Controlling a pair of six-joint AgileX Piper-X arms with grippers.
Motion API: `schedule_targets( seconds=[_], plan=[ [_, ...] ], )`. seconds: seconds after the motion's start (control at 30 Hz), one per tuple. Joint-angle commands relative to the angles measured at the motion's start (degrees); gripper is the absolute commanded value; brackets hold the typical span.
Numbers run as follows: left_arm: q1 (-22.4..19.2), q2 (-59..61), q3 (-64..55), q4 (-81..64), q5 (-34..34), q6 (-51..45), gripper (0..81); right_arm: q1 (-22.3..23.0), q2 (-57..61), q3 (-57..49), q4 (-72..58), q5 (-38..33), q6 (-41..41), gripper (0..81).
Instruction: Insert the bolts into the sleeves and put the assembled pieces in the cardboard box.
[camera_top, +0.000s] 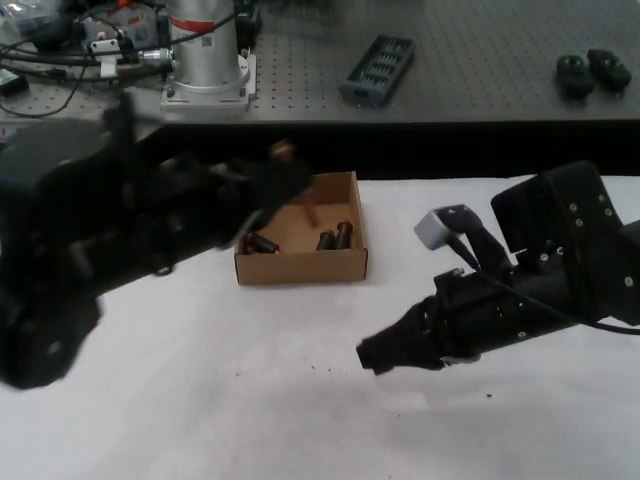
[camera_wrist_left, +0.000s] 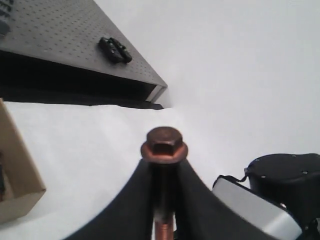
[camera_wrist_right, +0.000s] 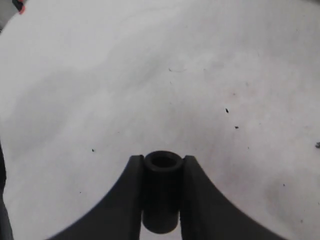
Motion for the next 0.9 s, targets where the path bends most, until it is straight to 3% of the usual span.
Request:
schedule_targets(
  seconds=[0.0,0.13,0.33,0.63,0.87],
  plan=[
    [-0.9,1.1,-2.2,-1.6,0.5,0.8,0.6,-0.7,-1.2,-0.1,-4.2,-2.9,1.8,3.7],
    [-1.1,1.8,-2.5,1.9,0.5,0.9,0.6,-1.5,-1.2,-0.1,-11.8,-8.1,7.8,3.7],
    [-1.1,1.8,-2.5,8.0,3.1,5.1,0.6,-1.5,-1.2,-0.1,-14.1,-11.6,8.7,3.7],
    [-0.6,1.8,-2.5,8.7,6.2,5.1,0.6,-1.5,-1.2,-0.1,-14.1,-13.5,3.4,3.7],
    [3.1,1.8,-3.1,8.7,12.9,3.1,0.6,-1.5,-1.2,-0.1,-13.6,-15.7,-0.9,3.7]
  ],
)
